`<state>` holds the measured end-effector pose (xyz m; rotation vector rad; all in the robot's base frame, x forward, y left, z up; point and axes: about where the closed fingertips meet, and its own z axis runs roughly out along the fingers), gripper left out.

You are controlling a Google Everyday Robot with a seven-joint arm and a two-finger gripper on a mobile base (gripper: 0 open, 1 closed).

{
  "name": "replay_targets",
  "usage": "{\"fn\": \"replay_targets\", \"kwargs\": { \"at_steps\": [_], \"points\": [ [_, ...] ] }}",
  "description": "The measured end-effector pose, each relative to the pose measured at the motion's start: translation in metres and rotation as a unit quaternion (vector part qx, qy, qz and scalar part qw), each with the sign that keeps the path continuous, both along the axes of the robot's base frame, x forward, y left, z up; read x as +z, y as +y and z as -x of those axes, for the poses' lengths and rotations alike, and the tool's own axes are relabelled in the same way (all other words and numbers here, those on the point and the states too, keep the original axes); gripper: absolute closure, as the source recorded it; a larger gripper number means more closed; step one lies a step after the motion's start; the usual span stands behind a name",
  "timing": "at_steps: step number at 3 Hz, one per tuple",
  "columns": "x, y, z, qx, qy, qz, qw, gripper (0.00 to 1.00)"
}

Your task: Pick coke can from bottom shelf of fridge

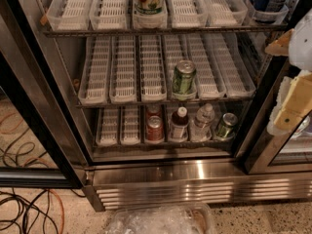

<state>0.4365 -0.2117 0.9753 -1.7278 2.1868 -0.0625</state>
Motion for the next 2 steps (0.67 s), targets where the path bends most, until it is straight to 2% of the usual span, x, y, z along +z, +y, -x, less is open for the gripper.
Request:
{"fn": "replay_targets", "kwargs": {
  "at_steps": [1, 2],
  "points": [
    [-0.0074, 0.0071, 0.0051, -0.001, -0.007, -0.035, 0.9994, 0.0],
    [-0.0165, 0.0153, 0.0101, -0.004, -0.019, -0.08, 0.9966, 0.0]
  ]
}}
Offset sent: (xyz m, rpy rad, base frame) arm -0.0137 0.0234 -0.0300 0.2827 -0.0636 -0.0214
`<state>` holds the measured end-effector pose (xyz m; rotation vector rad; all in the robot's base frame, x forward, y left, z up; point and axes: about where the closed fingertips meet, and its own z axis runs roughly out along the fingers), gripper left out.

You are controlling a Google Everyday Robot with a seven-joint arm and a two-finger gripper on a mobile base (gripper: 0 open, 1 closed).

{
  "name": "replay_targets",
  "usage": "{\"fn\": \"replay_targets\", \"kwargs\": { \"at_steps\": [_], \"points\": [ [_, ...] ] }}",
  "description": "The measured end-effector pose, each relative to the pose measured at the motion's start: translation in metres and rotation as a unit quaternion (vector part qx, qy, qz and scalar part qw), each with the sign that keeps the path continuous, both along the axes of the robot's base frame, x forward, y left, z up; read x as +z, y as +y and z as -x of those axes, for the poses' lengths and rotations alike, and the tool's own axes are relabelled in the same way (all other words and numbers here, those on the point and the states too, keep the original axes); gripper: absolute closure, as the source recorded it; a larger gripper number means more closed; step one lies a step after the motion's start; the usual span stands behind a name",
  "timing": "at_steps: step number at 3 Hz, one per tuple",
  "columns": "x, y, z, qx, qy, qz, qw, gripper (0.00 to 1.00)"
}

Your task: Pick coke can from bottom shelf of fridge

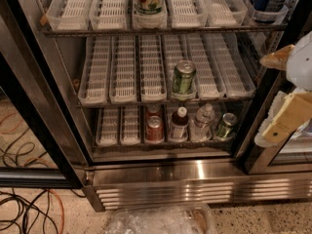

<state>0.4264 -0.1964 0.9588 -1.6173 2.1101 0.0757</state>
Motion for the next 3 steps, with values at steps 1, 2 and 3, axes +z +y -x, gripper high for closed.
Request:
{"fn": "replay_targets", "kwargs": {
  "at_steps": [1, 2, 3],
  "points": [
    [-0.01, 0.007, 0.005, -0.015, -0.018, -0.05, 0.9985, 0.0],
    [-0.022, 0.017, 0.007, -0.034, -0.036, -0.09, 0.9947, 0.0],
    [-0.038, 0.029, 0.008, -0.048, -0.05, -0.119, 0.9905, 0.0]
  ]
}}
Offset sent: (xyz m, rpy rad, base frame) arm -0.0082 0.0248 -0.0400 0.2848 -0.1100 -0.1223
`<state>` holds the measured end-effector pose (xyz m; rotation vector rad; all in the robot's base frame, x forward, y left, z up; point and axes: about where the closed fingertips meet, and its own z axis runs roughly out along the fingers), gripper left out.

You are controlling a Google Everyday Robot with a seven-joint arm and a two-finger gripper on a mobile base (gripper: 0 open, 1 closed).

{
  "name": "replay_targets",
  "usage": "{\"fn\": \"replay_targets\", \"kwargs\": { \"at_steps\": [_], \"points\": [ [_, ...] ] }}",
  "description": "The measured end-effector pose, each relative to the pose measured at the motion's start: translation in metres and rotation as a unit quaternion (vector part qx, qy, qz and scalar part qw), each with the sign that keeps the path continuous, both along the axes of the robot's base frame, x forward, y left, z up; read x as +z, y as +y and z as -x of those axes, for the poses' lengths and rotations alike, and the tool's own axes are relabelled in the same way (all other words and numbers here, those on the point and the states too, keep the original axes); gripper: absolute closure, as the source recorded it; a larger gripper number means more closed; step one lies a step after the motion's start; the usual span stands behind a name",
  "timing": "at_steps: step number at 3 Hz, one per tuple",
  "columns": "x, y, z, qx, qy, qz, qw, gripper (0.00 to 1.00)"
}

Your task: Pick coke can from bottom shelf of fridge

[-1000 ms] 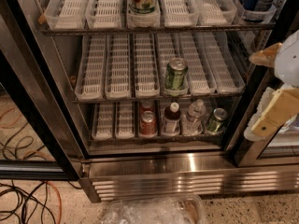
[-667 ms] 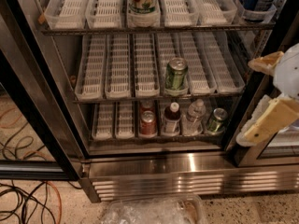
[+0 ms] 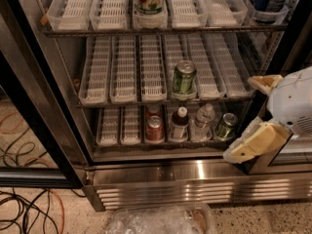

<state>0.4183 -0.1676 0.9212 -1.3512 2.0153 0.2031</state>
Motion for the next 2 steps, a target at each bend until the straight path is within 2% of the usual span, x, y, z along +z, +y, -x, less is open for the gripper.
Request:
{"fn": "replay_targets", "kwargs": {
  "at_steps": [1, 2],
  "points": [
    [-0.0401, 0.0216, -0.0135, -0.029, -0.03, -0.021, 0.9989, 0.0],
    [-0.0392, 0.0226, -0.013, -0.028, -0.03, -0.022, 0.9989, 0.0]
  ]
}}
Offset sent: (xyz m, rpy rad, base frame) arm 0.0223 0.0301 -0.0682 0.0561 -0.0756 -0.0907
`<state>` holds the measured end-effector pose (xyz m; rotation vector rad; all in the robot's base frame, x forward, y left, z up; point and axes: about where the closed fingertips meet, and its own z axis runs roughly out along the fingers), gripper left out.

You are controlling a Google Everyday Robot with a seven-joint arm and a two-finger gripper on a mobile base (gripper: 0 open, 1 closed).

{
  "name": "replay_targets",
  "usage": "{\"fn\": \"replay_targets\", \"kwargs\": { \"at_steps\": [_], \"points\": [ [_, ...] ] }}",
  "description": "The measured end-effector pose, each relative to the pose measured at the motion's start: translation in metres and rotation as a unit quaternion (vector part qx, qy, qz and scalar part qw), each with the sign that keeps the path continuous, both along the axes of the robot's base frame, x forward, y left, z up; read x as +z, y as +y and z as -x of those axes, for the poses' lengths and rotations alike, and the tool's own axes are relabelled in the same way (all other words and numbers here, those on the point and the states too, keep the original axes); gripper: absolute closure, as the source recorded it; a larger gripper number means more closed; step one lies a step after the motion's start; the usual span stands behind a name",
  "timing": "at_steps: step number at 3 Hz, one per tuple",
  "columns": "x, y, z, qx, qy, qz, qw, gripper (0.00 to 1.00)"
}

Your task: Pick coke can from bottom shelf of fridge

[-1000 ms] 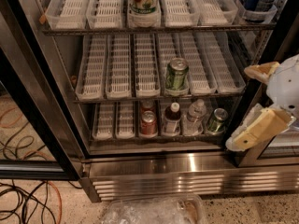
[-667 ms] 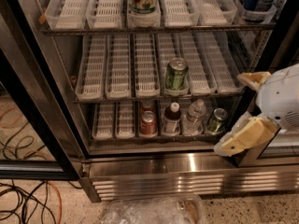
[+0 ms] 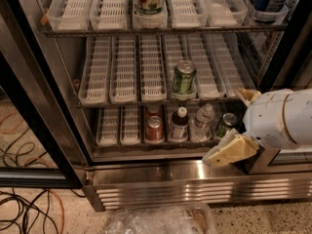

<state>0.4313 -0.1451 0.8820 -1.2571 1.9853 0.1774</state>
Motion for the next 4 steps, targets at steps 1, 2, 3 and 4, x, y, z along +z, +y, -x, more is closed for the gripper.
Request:
{"fn": "replay_targets", "kwargs": {
  "at_steps": [1, 2, 3, 4],
  "points": [
    [-0.007, 0.006, 0.002, -0.004, 0.008, -0.004, 1.0, 0.0],
    [-0.024, 0.007, 0.002, -0.017, 0.007, -0.017, 0.9997, 0.0],
    [-0.042, 0.004, 0.0, -0.027, -0.011, -0.033, 0.999, 0.0],
    [-0.067, 0.003, -0.003, -0.028, -0.034, -0.046, 0.998, 0.0]
  ]
}}
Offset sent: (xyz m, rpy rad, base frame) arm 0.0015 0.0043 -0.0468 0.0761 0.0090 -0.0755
